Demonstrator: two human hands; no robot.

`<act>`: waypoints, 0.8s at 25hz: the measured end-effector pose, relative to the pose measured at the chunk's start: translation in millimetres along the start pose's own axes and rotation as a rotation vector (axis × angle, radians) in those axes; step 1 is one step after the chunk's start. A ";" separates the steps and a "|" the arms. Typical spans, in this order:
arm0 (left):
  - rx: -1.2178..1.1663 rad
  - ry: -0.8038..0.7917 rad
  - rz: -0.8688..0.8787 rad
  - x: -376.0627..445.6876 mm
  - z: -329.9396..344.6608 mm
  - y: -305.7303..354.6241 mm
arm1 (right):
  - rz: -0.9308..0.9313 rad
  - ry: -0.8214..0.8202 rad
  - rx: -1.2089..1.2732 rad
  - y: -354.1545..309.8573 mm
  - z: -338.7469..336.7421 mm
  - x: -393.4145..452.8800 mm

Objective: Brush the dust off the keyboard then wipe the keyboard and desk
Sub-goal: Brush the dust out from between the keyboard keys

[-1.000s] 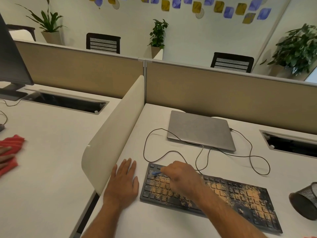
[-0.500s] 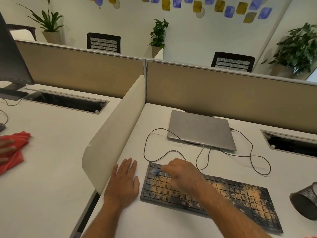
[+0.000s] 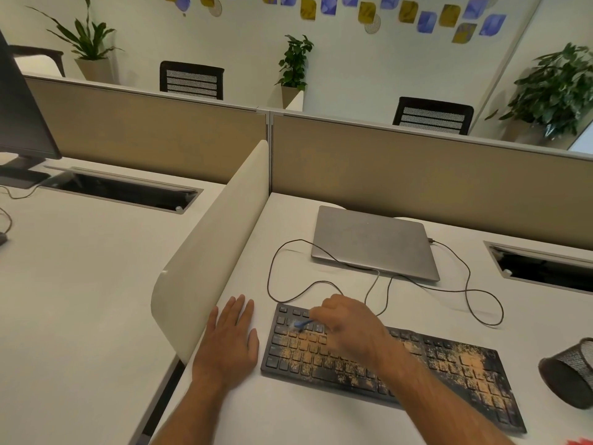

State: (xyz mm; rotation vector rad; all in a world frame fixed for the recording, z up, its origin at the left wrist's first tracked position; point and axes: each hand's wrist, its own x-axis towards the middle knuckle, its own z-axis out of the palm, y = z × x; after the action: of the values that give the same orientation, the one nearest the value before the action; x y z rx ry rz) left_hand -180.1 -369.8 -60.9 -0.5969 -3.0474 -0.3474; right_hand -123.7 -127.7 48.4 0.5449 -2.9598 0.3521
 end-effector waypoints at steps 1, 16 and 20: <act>-0.001 -0.001 0.001 0.1 0.0 0.0 | 0.007 -0.001 -0.023 0.4 -3.0 -0.1; -0.023 0.005 0.010 0.3 1.7 -1.1 | 0.026 -0.003 -0.048 8.5 -10.4 -6.8; -0.040 0.016 0.007 -0.4 1.3 -1.1 | 0.043 0.026 -0.003 12.1 -11.1 -7.2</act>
State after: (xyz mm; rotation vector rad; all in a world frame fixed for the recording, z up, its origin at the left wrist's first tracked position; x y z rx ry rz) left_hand -180.1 -370.7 -62.5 -0.6040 -3.0288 -0.4113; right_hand -120.6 -111.5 55.6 0.4737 -2.9498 0.3559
